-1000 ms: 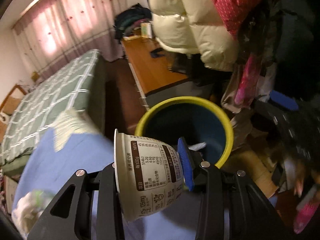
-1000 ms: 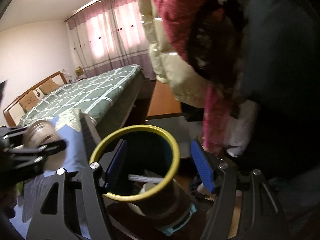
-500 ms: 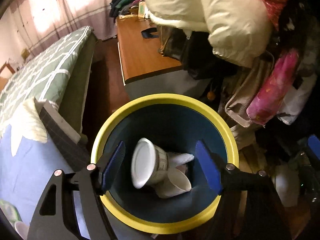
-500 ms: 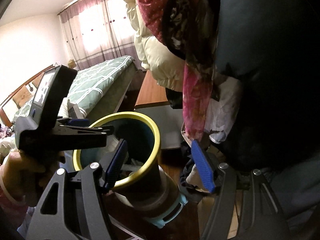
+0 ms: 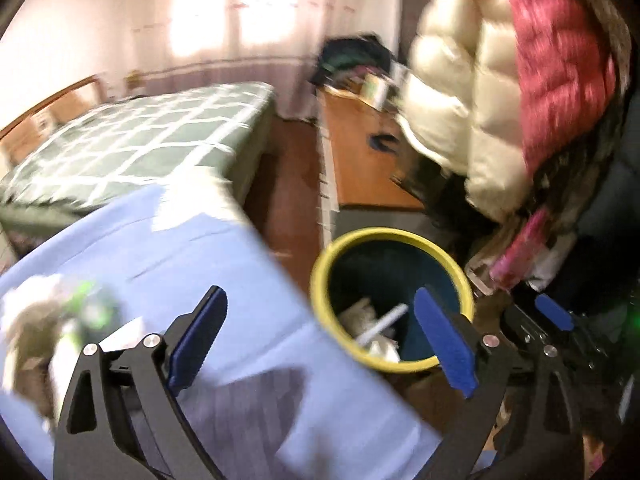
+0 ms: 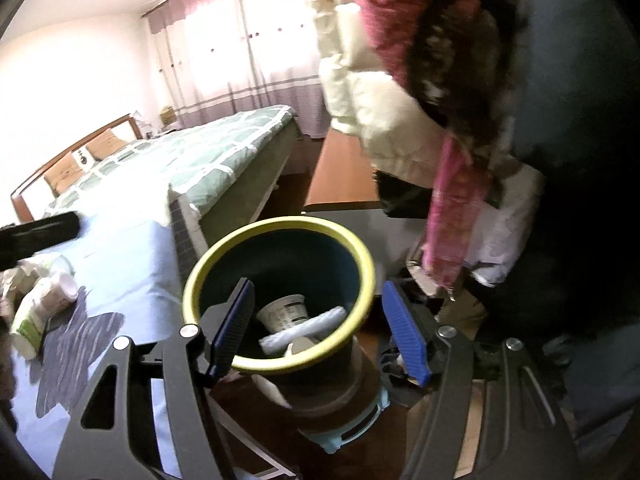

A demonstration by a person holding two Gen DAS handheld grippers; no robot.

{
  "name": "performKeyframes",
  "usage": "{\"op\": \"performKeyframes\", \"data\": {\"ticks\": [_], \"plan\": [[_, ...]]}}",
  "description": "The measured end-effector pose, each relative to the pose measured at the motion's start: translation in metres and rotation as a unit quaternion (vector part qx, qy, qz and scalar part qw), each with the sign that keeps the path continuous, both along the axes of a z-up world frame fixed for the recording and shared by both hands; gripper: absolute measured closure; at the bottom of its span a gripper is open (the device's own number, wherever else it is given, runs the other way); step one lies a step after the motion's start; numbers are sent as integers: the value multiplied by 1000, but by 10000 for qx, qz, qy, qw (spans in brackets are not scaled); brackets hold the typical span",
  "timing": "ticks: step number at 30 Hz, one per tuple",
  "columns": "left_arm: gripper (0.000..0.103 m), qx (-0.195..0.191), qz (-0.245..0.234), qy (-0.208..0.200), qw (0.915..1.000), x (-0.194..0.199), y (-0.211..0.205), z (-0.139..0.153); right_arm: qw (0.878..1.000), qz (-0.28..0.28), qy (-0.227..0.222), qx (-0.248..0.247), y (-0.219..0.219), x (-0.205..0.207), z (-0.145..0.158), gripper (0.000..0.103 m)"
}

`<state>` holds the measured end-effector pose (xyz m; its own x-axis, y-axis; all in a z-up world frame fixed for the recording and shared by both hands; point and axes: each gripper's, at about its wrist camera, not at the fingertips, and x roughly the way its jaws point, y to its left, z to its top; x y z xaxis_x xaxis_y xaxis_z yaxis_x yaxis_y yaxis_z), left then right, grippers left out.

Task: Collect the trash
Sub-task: 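Carry the yogurt tub over the bin and open the left tool, then reach the right tool to the bed and grasp the clear drink bottle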

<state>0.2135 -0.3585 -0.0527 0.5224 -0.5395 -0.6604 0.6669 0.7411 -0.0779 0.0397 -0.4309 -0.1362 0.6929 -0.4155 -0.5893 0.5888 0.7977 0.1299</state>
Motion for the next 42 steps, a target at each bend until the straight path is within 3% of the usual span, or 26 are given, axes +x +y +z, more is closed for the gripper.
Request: {"op": "performKeyframes", "data": {"ticks": [6, 13, 19, 23, 27, 31, 38, 40, 41, 42], "plan": [[5, -382, 1193, -302, 9917, -18, 123, 18, 9984, 562, 36, -79, 42, 26, 8, 40], [5, -552, 2663, -477, 9611, -42, 256, 18, 9867, 1622, 65, -73, 114, 71, 18, 40], [5, -617, 3346, -241, 9400, -49, 333, -1, 9650, 2615, 132, 111, 191, 114, 19, 40], [5, -690, 3548, -105, 9323, -49, 358, -15, 9496, 3128, 156, 138, 246, 133, 21, 40], [5, -714, 3570, -74, 9313, -49, 364, -23, 9370, 3481, 304, 58, 295, 148, 13, 34], [5, -668, 3527, -62, 9333, -49, 363, -29, 9400, 3374, 504, -100, 314, 163, 0, 31], [5, -701, 3449, 62, 9360, -46, 358, -37, 9423, 3235, 860, 46, 313, 185, -22, 30], [5, -708, 3424, 80, 9369, -45, 356, -39, 9434, 3190, 902, 67, 310, 189, -25, 38], [5, -707, 3410, 84, 9374, -45, 355, -39, 9423, 3221, 905, 105, 309, 188, -26, 52], [5, -701, 3394, 85, 9380, -45, 354, -40, 9416, 3243, 896, 159, 308, 186, -25, 53]]}}
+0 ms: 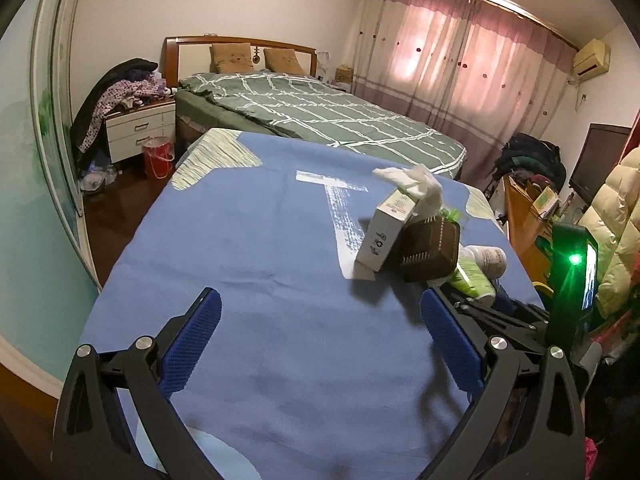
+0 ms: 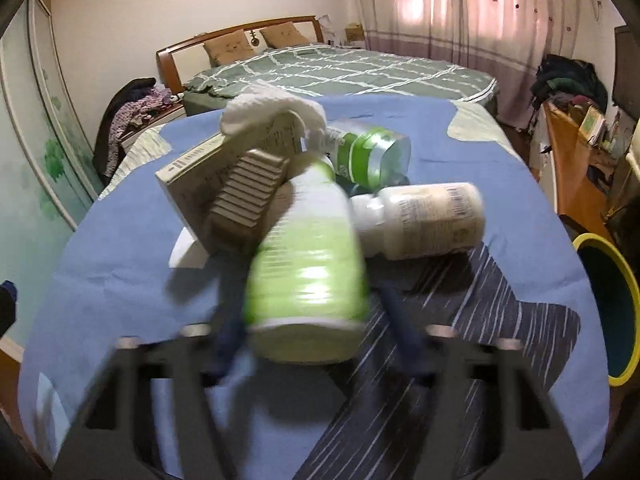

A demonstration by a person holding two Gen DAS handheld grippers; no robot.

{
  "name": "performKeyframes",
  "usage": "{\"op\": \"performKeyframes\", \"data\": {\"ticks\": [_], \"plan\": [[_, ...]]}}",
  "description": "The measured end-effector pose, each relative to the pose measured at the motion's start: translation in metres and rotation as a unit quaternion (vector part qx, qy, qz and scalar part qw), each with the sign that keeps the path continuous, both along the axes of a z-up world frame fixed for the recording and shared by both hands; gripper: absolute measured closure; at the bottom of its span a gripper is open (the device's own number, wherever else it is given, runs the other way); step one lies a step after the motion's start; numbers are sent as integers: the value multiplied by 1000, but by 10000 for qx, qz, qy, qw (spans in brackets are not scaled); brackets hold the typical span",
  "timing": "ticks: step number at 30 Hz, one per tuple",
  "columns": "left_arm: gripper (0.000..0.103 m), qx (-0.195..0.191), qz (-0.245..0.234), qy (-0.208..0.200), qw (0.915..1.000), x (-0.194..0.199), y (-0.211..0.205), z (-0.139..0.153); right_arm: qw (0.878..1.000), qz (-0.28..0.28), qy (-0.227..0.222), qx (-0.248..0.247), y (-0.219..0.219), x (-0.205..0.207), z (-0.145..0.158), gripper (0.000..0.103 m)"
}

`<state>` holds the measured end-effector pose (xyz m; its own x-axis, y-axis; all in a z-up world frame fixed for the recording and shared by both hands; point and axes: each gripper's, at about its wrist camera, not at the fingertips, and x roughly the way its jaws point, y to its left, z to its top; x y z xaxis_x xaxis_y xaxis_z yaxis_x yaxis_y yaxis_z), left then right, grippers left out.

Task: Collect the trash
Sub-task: 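Reach the right tool to the bed and grasp the clear drink bottle, then lift the bottle over the bin and open the right tool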

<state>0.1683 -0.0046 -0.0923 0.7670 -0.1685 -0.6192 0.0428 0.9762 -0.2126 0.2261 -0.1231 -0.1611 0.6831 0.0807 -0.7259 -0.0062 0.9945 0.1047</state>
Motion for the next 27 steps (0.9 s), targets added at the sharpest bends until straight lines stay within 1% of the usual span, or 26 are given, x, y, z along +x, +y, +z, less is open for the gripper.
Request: {"op": "performKeyframes", "data": {"ticks": [3, 8, 12, 16, 22, 27], "plan": [[5, 12, -6, -3, 10000, -1, -2, 0, 9998, 41, -192, 11, -4, -9, 10, 53], [5, -28, 17, -9, 10000, -2, -3, -1, 9976, 160, -642, 193, -14, -39, 44, 53], [5, -32, -36, -13, 10000, -7, -4, 0, 9952, 198, -861, 411, -26, -58, 65, 53], [5, -13, -112, -17, 9999, -10, -8, -1, 9937, 230, -906, 624, -36, -70, 76, 53], [5, 24, -165, -6, 9999, -13, -12, -2, 9927, 245, -851, 818, -41, -79, 77, 53], [5, 79, -217, 38, 9997, -12, -18, -4, 9907, 283, -889, 992, -51, -85, 83, 53]]}}
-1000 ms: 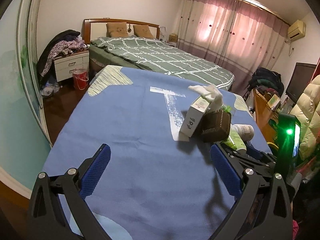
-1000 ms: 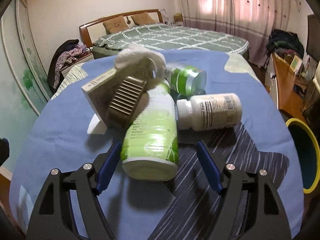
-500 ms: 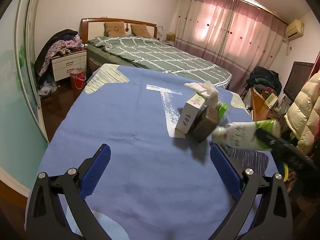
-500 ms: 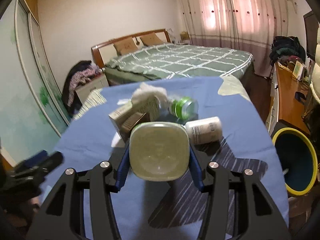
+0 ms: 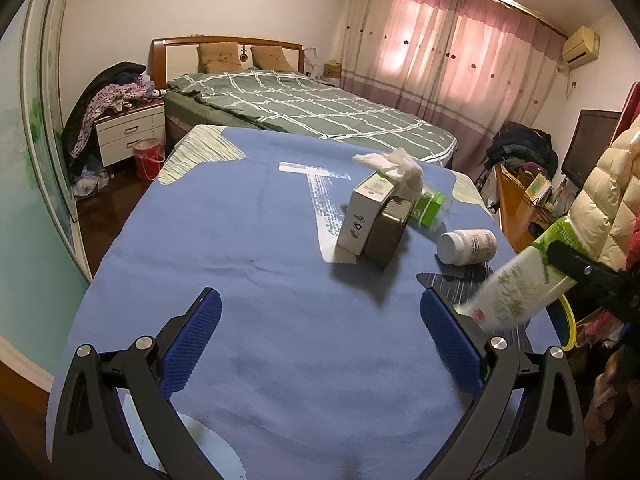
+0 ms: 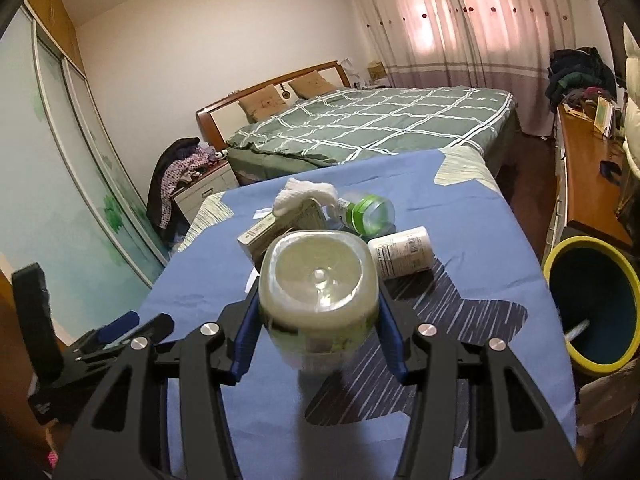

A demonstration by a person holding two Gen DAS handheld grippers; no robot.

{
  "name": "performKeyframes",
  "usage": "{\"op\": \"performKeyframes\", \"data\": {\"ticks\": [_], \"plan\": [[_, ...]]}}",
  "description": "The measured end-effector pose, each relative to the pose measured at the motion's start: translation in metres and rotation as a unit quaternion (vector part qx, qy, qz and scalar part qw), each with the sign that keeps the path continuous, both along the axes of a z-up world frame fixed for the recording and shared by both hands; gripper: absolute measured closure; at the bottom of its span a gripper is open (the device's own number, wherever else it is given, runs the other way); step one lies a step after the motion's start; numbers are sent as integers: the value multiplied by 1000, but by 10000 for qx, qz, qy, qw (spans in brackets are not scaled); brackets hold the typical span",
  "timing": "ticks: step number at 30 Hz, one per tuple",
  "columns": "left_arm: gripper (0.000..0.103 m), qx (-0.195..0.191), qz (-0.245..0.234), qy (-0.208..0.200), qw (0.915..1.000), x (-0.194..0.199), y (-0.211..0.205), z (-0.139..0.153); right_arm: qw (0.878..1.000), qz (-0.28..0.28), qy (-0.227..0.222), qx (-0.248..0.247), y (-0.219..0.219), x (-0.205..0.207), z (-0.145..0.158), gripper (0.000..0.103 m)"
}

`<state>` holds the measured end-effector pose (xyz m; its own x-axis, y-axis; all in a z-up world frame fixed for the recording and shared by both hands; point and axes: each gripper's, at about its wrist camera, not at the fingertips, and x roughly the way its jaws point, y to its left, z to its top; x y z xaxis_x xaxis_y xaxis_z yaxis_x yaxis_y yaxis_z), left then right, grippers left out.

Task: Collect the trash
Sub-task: 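Lift the bottle over the bin and open the right tool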

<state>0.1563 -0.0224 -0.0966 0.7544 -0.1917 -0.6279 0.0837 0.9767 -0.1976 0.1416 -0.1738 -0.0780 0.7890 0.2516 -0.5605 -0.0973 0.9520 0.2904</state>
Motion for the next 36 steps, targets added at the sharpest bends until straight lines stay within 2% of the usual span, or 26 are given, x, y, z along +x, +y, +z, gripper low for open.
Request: {"op": "performKeyframes", "data": {"ticks": [9, 21, 24, 29, 32, 36], "plan": [[5, 116, -178, 96, 9997, 6, -17, -7, 9995, -260, -79, 140, -30, -8, 5, 53], [5, 304, -418, 123, 9986, 18, -46, -8, 9930, -1107, -315, 272, -104, -18, 14, 54], [5, 323, -506, 108, 9981, 22, -56, -6, 9870, -1537, -396, 232, -134, -24, 17, 54], [5, 405, -688, 148, 9967, 31, -76, -8, 9692, -2432, -387, 33, -186, -32, 11, 54], [5, 449, -792, 176, 9957, 34, -87, -10, 9561, -2918, -234, -130, -215, -30, 0, 53], [5, 533, -903, 214, 9943, 37, -100, -13, 9446, -3274, 4, -245, -239, -21, -20, 53]]}}
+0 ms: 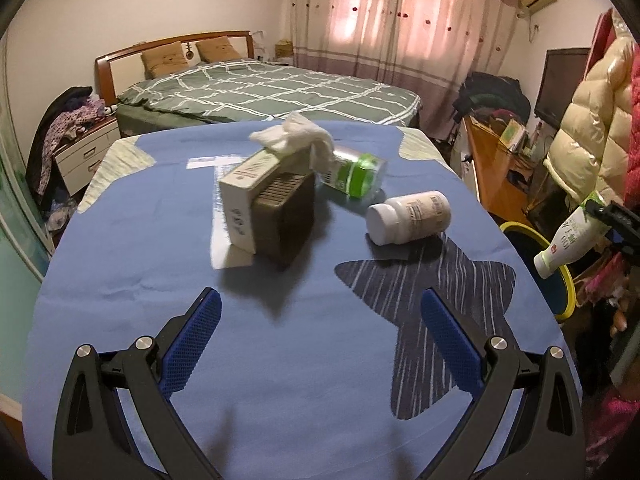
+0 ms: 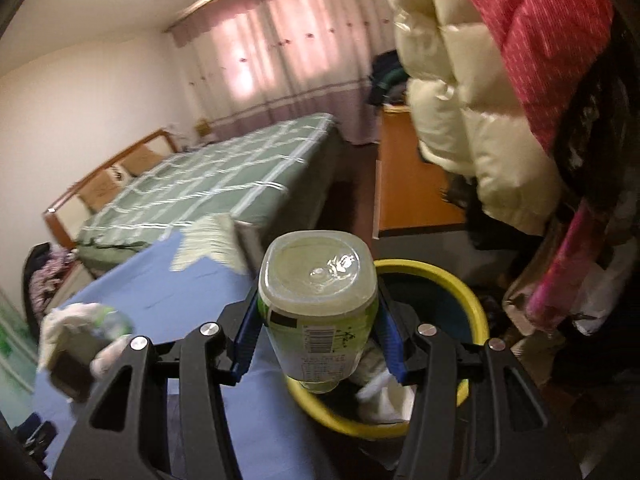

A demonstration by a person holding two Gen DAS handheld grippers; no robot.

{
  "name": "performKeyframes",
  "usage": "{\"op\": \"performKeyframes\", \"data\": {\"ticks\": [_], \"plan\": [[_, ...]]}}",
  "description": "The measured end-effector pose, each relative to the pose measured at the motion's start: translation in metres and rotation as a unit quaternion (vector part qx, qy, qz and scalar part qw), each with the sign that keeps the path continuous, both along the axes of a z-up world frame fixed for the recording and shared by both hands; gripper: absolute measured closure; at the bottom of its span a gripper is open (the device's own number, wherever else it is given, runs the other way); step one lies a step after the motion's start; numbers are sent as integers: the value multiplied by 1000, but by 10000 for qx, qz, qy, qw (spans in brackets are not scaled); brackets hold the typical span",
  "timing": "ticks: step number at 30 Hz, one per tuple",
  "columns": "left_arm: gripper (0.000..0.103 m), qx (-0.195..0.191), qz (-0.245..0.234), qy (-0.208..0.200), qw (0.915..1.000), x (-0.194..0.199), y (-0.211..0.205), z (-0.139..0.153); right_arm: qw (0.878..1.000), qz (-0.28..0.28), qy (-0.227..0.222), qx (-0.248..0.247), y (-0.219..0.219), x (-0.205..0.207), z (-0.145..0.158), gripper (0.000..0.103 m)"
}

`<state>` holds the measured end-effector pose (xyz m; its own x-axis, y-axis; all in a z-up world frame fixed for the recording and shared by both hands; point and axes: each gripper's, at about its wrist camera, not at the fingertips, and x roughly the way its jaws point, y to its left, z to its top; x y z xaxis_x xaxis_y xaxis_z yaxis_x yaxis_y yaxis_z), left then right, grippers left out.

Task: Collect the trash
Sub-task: 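Lift the bottle over the bin and open the right tool, then reach the left tool to the bed and grasp the brown ribbed tray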

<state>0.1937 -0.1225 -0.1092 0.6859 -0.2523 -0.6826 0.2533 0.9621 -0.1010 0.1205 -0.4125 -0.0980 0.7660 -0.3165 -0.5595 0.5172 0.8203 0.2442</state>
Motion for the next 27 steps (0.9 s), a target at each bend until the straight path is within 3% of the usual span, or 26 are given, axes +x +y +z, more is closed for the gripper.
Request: {"op": "performKeyframes", "data": {"ticks": [3, 8, 16, 27], "plan": [[5, 47, -35, 15, 10000, 2, -5, -1, 9993, -270, 264, -41, -11, 15, -16, 52], [5, 92, -22, 54, 9999, 7, -7, -3, 9984, -474, 317, 19, -17, 22, -27, 45], [5, 111, 47, 142, 9998, 18, -6, -11, 9997, -194, 132, -34, 15, 27, -31, 39], [5, 86, 344, 301, 9989, 57, 11, -23, 9991, 82, 378, -161, 38, 46, -49, 39]]}}
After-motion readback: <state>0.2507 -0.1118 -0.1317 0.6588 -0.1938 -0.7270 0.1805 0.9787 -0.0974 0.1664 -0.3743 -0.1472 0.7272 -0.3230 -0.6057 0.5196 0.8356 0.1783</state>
